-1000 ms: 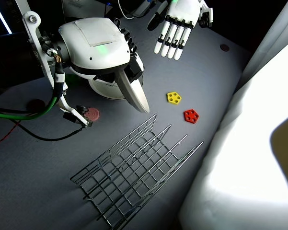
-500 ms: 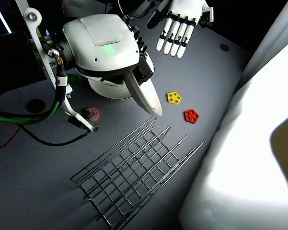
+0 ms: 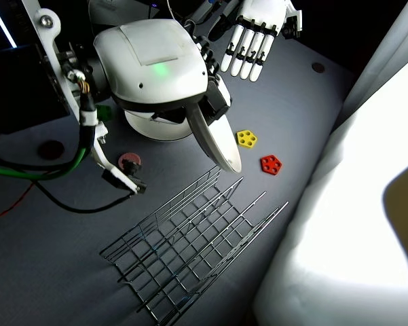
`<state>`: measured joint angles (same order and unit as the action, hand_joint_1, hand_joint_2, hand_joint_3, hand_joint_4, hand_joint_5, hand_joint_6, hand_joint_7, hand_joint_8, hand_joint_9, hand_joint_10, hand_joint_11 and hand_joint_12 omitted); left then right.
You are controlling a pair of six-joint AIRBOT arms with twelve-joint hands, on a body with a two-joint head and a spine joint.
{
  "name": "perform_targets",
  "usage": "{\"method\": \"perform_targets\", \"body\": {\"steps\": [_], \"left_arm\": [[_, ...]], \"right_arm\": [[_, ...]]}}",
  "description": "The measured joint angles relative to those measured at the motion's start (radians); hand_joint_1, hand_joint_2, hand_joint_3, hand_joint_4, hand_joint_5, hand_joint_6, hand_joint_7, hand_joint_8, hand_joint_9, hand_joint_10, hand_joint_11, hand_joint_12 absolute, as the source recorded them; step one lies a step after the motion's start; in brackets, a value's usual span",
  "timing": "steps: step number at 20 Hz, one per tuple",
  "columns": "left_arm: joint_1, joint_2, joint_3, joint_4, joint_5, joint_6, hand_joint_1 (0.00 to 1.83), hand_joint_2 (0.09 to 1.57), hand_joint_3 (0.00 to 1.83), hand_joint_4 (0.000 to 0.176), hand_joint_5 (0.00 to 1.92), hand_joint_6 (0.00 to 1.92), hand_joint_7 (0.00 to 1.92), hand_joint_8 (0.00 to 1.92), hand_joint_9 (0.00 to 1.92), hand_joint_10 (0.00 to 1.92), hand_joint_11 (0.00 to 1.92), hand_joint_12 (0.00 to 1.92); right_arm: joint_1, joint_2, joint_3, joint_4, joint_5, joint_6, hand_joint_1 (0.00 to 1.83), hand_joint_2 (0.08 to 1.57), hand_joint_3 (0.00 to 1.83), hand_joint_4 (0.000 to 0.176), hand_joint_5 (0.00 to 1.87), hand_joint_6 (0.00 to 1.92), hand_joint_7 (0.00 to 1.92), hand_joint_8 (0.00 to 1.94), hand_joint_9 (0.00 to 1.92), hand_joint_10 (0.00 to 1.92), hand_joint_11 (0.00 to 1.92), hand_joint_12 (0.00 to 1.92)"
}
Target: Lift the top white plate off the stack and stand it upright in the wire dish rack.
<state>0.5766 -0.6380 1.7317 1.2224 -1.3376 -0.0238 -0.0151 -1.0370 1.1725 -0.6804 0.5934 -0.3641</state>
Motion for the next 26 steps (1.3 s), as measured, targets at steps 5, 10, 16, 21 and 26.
{"method": "perform_targets", "body": {"steps": [5,10,16,21,26], "left_arm": [[0.0,0.0,0.0,0.0,-0.006,0.0,0.41,0.97,0.0,0.0,0.03,0.0,0.04,0.0,0.04,0.01,0.03,0.07],[0.0,0.0,0.0,0.003,-0.011,0.0,0.39,0.97,0.0,0.0,0.03,0.01,0.05,0.01,0.05,0.01,0.06,0.08],[0.0,0.0,0.0,0.034,-0.025,0.008,0.39,0.98,0.0,0.0,0.03,0.0,0.04,0.0,0.04,0.0,0.05,0.07],[0.0,0.0,0.0,0.053,-0.027,0.026,0.41,0.97,0.0,0.0,0.04,0.01,0.05,0.01,0.04,0.01,0.05,0.07],[0.0,0.0,0.0,0.053,-0.037,0.029,0.41,0.98,0.0,0.0,0.04,0.01,0.04,0.0,0.04,0.0,0.05,0.07]], "right_arm": [[0.036,-0.001,0.038,0.041,0.001,-0.048,1.49,1.08,0.0,0.0,0.91,1.06,1.03,0.68,1.04,0.81,0.95,1.39],[0.041,-0.002,0.061,0.066,-0.002,-0.085,1.49,1.07,0.0,0.0,0.9,1.07,1.04,0.69,1.06,0.77,0.95,1.39],[0.095,-0.002,0.1,0.104,-0.004,-0.092,1.49,1.06,0.0,0.0,0.94,1.02,1.08,0.6,1.08,0.75,0.96,1.38],[0.118,0.001,0.113,0.119,0.002,-0.093,1.49,1.08,0.0,0.0,0.89,1.08,1.01,0.75,1.04,0.81,0.94,1.4],[0.143,0.008,0.137,0.13,-0.018,-0.093,1.5,1.06,0.0,0.0,0.93,1.01,1.07,0.63,1.11,0.71,0.98,1.36]]}}
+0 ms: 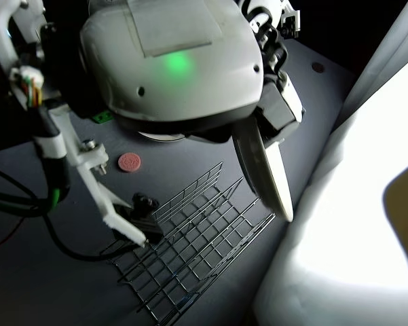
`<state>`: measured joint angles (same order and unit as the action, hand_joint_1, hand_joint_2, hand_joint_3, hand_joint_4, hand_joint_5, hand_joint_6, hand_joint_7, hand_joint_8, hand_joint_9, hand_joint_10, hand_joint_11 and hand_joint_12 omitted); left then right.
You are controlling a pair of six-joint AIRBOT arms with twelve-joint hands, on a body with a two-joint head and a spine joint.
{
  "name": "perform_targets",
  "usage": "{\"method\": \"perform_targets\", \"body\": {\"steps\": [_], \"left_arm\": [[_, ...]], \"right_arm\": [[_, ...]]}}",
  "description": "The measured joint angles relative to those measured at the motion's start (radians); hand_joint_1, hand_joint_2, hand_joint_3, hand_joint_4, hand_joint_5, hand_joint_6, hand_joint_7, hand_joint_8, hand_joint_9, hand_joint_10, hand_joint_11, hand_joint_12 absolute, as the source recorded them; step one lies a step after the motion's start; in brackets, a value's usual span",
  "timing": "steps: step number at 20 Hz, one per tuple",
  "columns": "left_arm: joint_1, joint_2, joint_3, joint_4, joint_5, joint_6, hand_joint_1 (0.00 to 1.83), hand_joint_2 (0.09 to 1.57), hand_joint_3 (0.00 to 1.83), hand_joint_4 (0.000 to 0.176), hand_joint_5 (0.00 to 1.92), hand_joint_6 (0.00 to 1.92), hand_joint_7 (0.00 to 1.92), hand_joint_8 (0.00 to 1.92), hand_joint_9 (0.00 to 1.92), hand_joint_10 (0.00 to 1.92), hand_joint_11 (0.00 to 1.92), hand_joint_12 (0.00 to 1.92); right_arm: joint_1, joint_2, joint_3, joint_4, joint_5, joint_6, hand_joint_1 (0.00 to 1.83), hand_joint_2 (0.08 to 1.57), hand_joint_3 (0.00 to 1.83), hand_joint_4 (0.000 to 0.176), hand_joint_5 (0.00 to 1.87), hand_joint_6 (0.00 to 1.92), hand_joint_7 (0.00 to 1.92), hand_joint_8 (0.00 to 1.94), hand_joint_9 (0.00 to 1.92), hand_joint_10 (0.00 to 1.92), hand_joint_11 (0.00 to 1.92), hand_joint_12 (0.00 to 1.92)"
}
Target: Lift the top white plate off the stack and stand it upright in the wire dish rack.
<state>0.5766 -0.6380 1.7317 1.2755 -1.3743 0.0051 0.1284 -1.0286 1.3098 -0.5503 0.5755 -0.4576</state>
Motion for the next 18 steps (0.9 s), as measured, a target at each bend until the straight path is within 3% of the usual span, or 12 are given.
{"method": "perform_targets", "body": {"steps": [3,5,12,18], "left_arm": [[0.0,-0.001,0.0,0.0,0.002,0.004,0.41,0.97,0.0,0.0,0.04,0.01,0.05,0.01,0.05,0.01,0.06,0.08],[0.0,-0.001,-0.008,0.002,0.014,0.009,0.38,0.98,0.0,0.0,0.03,0.0,0.04,0.0,0.04,0.0,0.06,0.08],[0.0,-0.002,-0.071,0.031,0.07,0.025,0.39,0.98,0.0,0.0,0.02,0.0,0.04,0.0,0.04,0.0,0.06,0.07],[0.0,-0.001,-0.076,0.022,0.162,0.051,0.39,0.98,0.0,0.0,0.04,0.0,0.04,0.0,0.05,0.0,0.05,0.07]], "right_arm": [[0.006,0.002,-0.001,0.008,-0.067,0.0,1.5,1.05,0.0,0.0,0.95,0.98,1.08,0.61,1.12,0.7,0.99,1.34],[0.013,0.0,-0.002,0.013,-0.113,-0.001,1.49,1.07,0.0,0.0,0.9,1.05,1.04,0.7,1.07,0.76,0.97,1.37],[0.048,0.003,0.001,0.03,-0.158,0.0,1.49,1.08,0.0,0.0,0.89,1.08,1.01,0.74,1.05,0.8,0.97,1.37],[0.095,0.004,-0.001,0.037,-0.192,0.001,1.5,1.05,0.0,0.0,0.94,0.95,1.09,0.64,1.13,0.66,0.99,1.35]]}}
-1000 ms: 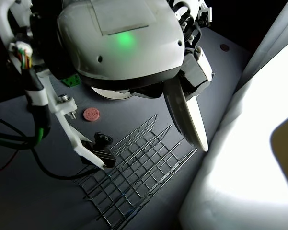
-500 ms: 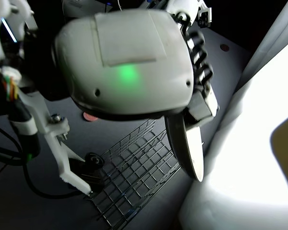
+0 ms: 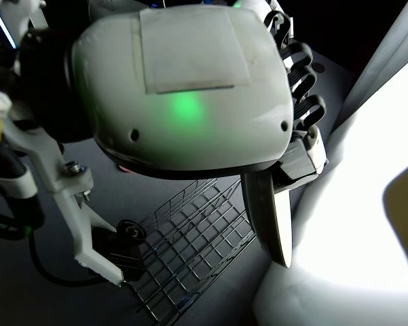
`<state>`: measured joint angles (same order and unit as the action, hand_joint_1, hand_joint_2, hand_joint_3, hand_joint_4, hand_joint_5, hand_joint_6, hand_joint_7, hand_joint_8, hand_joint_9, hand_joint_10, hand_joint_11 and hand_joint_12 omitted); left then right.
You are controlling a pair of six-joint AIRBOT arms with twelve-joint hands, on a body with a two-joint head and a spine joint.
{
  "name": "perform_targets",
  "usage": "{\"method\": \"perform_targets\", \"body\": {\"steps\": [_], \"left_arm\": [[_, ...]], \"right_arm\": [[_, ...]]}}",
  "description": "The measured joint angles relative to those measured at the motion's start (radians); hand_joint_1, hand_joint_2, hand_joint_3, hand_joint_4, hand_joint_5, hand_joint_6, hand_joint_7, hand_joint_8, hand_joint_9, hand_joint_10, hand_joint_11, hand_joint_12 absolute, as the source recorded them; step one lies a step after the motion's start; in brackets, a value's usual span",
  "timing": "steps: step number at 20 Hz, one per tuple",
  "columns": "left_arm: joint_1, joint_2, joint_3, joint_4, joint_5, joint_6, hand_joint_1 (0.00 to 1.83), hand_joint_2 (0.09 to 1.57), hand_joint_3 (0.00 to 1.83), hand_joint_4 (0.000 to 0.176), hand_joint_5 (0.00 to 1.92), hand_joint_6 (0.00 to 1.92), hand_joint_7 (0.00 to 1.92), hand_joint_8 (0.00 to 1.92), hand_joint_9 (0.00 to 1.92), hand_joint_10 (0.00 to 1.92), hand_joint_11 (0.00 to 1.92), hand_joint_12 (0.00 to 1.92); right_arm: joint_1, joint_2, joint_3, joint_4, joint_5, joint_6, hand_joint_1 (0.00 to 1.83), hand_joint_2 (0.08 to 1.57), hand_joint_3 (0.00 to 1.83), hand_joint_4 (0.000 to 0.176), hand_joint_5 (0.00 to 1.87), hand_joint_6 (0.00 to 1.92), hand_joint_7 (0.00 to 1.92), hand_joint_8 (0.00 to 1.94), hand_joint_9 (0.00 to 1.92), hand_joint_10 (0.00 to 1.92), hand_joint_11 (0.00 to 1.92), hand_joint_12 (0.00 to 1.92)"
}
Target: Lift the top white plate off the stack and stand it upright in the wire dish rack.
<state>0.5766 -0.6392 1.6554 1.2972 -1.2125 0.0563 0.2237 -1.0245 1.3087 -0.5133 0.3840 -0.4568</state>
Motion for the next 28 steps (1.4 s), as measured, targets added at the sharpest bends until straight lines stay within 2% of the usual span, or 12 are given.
{"method": "perform_targets", "body": {"steps": [2,5,7,12,14,16,19,21,28], "left_arm": [[0.0,0.001,0.0,-0.034,0.026,0.0,0.39,0.98,0.0,0.0,0.04,0.0,0.04,0.0,0.04,0.0,0.06,0.07],[0.0,0.012,-0.001,-0.146,0.033,0.0,0.39,0.98,0.0,0.0,0.04,0.0,0.05,0.0,0.05,0.0,0.05,0.07],[0.0,0.016,0.0,-0.164,0.042,0.0,0.37,0.98,0.0,0.0,0.02,0.0,0.04,0.0,0.04,0.0,0.06,0.07],[0.001,0.017,0.013,-0.145,0.019,0.0,0.38,0.98,0.0,0.0,0.04,0.0,0.05,0.0,0.05,0.0,0.05,0.06],[0.001,0.019,0.025,-0.139,0.007,0.0,0.38,0.98,0.0,0.0,0.03,0.0,0.04,0.0,0.05,0.0,0.05,0.06],[0.001,0.019,0.033,-0.132,0.003,-0.001,0.39,0.98,0.0,0.0,0.03,0.0,0.04,0.0,0.04,0.0,0.05,0.06],[0.001,0.02,0.033,-0.129,-0.008,-0.001,0.38,0.99,0.0,0.0,0.04,0.01,0.05,0.01,0.06,0.01,0.07,0.07],[0.001,0.02,0.033,-0.124,-0.01,-0.001,0.38,0.99,0.0,0.0,0.05,0.01,0.06,0.01,0.05,0.0,0.06,0.06],[0.002,0.02,0.033,-0.115,-0.014,-0.001,0.39,0.99,0.0,0.0,0.03,0.0,0.03,0.0,0.04,0.0,0.06,0.06]], "right_arm": [[0.025,0.0,0.0,0.002,-0.019,0.011,1.5,1.05,0.0,0.0,0.95,0.95,1.1,0.63,1.14,0.66,0.98,1.36],[0.055,0.0,-0.011,0.005,-0.072,0.029,1.5,1.05,0.0,0.0,0.95,0.97,1.1,0.61,1.14,0.65,0.98,1.36],[0.068,0.0,-0.019,0.006,-0.109,0.034,1.5,1.05,0.0,0.0,0.95,0.97,1.08,0.62,1.14,0.65,1.0,1.33],[0.078,0.0,-0.035,0.016,-0.234,0.041,1.49,1.07,0.0,0.0,0.92,1.05,1.03,0.7,1.08,0.73,0.96,1.37],[0.081,0.004,-0.036,0.016,-0.26,0.04,1.5,1.06,0.0,0.0,0.95,1.0,1.08,0.63,1.12,0.68,0.98,1.35],[0.096,0.013,-0.041,0.02,-0.288,0.041,1.49,1.06,0.0,0.0,0.94,1.02,1.04,0.68,1.1,0.7,0.98,1.35],[0.13,0.027,-0.055,-0.005,-0.298,0.041,1.5,1.05,0.0,0.0,0.94,0.99,1.07,0.64,1.16,0.61,1.0,1.33],[0.143,0.032,-0.056,-0.021,-0.271,0.041,1.5,1.05,0.0,0.0,0.93,1.01,1.06,0.65,1.15,0.63,0.99,1.33],[0.166,0.053,-0.055,-0.074,-0.286,0.044,1.5,1.05,0.0,0.0,0.93,0.97,1.08,0.63,1.17,0.62,1.0,1.33]]}}
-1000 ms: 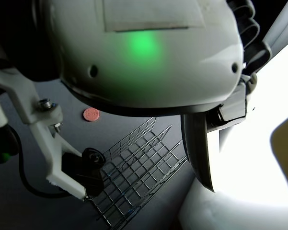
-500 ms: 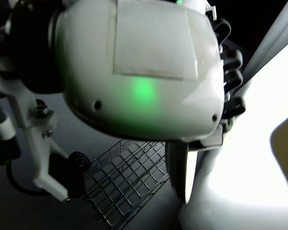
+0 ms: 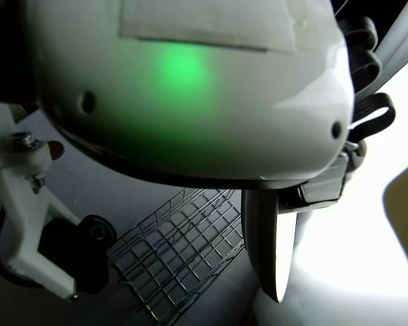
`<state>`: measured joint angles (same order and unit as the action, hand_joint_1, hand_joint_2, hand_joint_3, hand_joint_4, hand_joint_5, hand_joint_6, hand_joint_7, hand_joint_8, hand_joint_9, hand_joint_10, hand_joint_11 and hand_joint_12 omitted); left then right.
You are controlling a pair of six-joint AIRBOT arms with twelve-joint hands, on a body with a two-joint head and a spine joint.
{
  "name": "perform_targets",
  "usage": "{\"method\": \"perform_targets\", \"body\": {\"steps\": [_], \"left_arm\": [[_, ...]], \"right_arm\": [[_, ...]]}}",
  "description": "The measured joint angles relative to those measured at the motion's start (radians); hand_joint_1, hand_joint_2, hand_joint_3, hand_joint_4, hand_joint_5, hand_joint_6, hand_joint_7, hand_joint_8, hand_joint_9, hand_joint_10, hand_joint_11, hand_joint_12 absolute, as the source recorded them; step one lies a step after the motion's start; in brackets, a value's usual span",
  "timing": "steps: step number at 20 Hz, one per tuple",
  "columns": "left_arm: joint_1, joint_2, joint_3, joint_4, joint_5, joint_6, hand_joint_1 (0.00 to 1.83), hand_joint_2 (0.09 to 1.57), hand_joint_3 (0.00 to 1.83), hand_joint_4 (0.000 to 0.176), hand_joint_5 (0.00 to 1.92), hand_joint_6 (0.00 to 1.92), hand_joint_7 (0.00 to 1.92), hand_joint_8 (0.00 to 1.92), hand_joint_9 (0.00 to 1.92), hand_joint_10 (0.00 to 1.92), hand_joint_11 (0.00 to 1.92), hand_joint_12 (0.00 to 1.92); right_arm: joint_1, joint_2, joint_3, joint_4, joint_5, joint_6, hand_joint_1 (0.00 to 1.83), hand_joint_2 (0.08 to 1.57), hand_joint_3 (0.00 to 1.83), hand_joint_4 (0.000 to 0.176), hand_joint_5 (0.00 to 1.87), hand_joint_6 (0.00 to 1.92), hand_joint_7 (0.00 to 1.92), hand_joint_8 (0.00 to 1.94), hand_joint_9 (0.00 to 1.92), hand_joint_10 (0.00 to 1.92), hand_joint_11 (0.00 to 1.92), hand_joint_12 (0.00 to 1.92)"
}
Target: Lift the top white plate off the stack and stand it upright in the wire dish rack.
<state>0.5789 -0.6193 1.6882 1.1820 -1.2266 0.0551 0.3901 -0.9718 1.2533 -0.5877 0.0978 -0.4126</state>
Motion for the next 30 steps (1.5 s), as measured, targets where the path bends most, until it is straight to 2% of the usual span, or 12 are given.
{"method": "perform_targets", "body": {"steps": [8,10,14,18,22,30], "left_arm": [[0.002,0.0,0.0,0.003,-0.005,0.0,0.37,0.98,0.0,0.0,0.05,0.01,0.06,0.01,0.06,0.01,0.07,0.07],[0.002,0.0,0.0,0.005,-0.005,0.0,0.4,0.98,0.0,0.0,0.05,0.0,0.06,0.01,0.06,0.01,0.07,0.06],[0.002,0.002,0.0,0.006,-0.007,0.0,0.4,0.97,0.0,0.0,0.05,0.0,0.07,0.01,0.07,0.01,0.08,0.07],[0.004,0.008,0.0,0.019,-0.022,0.0,0.4,0.97,0.0,0.0,0.05,0.0,0.06,0.0,0.07,0.0,0.06,0.06],[0.005,0.008,0.0,0.033,-0.024,0.0,0.36,0.99,0.01,0.0,0.04,0.0,0.05,0.0,0.05,0.0,0.05,0.05],[0.01,0.008,0.0,0.033,-0.034,0.0,0.38,0.99,0.0,0.0,0.04,0.0,0.06,0.0,0.07,0.0,0.07,0.06]], "right_arm": [[0.018,0.051,-0.035,-0.017,-0.074,0.0,1.5,1.06,0.0,0.0,0.93,1.0,1.05,0.67,1.15,0.65,0.99,1.34],[0.027,0.058,-0.043,-0.018,-0.081,0.0,1.5,1.04,0.0,0.0,0.96,0.93,1.09,0.58,1.2,0.59,1.01,1.32],[0.05,0.079,-0.06,-0.007,-0.149,0.001,1.5,1.03,0.0,0.0,0.97,0.91,1.11,0.53,1.24,0.53,1.02,1.3],[0.055,0.108,-0.083,-0.024,-0.209,0.0,1.5,1.04,0.0,0.0,0.97,0.93,1.1,0.56,1.2,0.57,1.0,1.33],[0.066,0.122,-0.109,-0.034,-0.214,0.0,1.5,1.06,0.0,0.0,0.92,1.01,1.06,0.65,1.13,0.66,0.99,1.34],[0.079,0.15,-0.157,-0.034,-0.214,0.0,1.5,1.05,0.0,0.0,0.94,0.98,1.09,0.61,1.14,0.66,0.99,1.34]]}}
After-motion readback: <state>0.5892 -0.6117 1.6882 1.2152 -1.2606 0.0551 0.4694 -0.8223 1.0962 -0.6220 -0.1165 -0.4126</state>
